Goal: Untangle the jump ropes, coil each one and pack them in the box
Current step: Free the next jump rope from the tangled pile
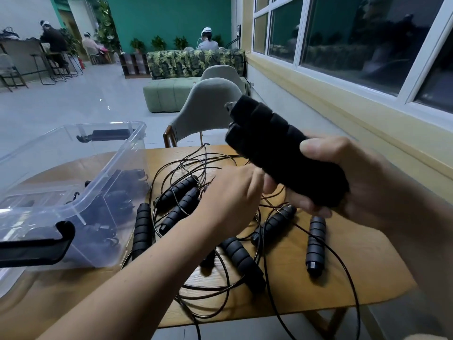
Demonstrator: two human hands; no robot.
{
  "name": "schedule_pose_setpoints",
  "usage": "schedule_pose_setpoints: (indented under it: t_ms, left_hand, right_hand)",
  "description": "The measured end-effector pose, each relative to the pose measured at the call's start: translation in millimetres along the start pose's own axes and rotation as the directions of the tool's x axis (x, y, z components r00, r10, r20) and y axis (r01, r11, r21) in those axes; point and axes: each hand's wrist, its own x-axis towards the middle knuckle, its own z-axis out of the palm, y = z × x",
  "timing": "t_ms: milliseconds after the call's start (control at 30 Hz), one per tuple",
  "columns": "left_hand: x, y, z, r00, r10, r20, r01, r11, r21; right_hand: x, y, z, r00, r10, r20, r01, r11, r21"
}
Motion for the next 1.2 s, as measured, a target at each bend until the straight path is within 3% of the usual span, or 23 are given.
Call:
schedule_pose_setpoints:
  t_ms: [167,367,700,933,1067,1200]
  left_hand:
    - [1.7,8.9,0.2,0.992,-0.070,0.101,0.076,0.995,-0.059]
    - [4.3,1.2,-1.9,0.992,-0.032,0.121,0.025,0.998,0.059]
    - [10.9,-1.6,-38.6,0.994,-0.070,0.089,0.079,0.992,-0.103]
    - [9.7,-11.0,-56.9,0.982,-0.063,0.178,0.089,0.986,-0.141]
    - [9.5,-11.9,-61.6,0.964,-0.078,0.254,0.140,0.961,-0.239]
    - [8.0,-11.8,-63.3,0.946,-0.084,0.315,0.209,0.896,-0.391]
  right_hand:
    - [-5.9,3.5,-19.9,0.984,0.016,-0.178,-0.042,0.989,-0.141]
    - [-1.1,15.0,-27.9,0.946,0.045,-0.320,-0.167,0.915,-0.367]
    - [12.0,33.7,-28.1,0.926,0.029,-0.377,-0.286,0.706,-0.648]
    - [9.0,27.0,-15.9,0.940,0.308,-0.145,-0.320,0.657,-0.682]
    - [3.0,17.2,-13.3,0.915,0.402,0.042,-0.294,0.733,-0.614]
    - [-2.1,13.0,-14.8,0.890,0.401,0.218,-0.261,0.839,-0.478]
